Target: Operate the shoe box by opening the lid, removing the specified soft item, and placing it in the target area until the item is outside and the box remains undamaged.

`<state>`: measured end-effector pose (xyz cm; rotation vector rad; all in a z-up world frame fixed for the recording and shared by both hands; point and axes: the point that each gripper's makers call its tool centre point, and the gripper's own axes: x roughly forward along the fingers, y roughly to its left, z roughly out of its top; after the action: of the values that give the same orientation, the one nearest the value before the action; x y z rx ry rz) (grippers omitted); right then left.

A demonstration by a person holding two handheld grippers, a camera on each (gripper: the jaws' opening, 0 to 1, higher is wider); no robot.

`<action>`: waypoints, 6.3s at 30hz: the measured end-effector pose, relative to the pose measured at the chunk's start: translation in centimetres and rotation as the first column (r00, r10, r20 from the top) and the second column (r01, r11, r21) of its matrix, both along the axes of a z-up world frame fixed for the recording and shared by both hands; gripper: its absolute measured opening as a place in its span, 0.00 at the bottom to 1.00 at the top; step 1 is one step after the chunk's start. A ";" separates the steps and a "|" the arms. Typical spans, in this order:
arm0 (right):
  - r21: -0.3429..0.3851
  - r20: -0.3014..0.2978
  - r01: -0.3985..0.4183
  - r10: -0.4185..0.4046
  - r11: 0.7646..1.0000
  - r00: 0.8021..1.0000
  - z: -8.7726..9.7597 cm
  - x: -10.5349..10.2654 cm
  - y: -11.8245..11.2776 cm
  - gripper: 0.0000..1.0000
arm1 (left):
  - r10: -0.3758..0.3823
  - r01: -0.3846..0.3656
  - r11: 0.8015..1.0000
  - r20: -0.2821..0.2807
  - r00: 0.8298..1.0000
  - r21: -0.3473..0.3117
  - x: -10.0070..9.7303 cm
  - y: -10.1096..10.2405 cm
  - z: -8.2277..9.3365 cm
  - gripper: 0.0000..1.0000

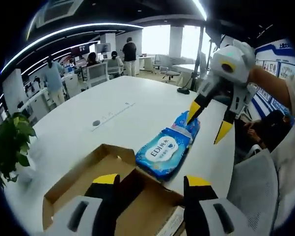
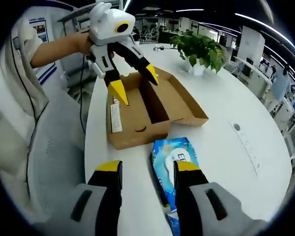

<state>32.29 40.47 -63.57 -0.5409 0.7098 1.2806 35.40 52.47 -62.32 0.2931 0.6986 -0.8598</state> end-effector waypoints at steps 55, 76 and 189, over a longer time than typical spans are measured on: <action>-0.092 -0.151 -0.350 0.334 0.932 0.930 -8.9 -2.3 14.6 0.50 | 0.579 -0.575 0.814 -0.178 0.795 0.080 -6.9 23.8 -8.2 0.19; -0.132 -0.164 -0.363 0.341 0.922 0.926 -9.2 -2.0 14.4 0.48 | 0.611 -0.616 0.786 -0.222 0.760 0.058 -7.2 24.2 -9.0 0.09; -0.113 0.108 -0.133 0.146 0.985 0.983 2.1 4.5 1.3 0.15 | 0.527 -0.525 0.850 -0.123 0.841 0.054 -7.1 20.3 -4.5 0.11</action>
<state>36.76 41.82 -61.51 -0.7563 0.6537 1.3354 28.34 72.73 -66.86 0.0474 0.8596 -0.3446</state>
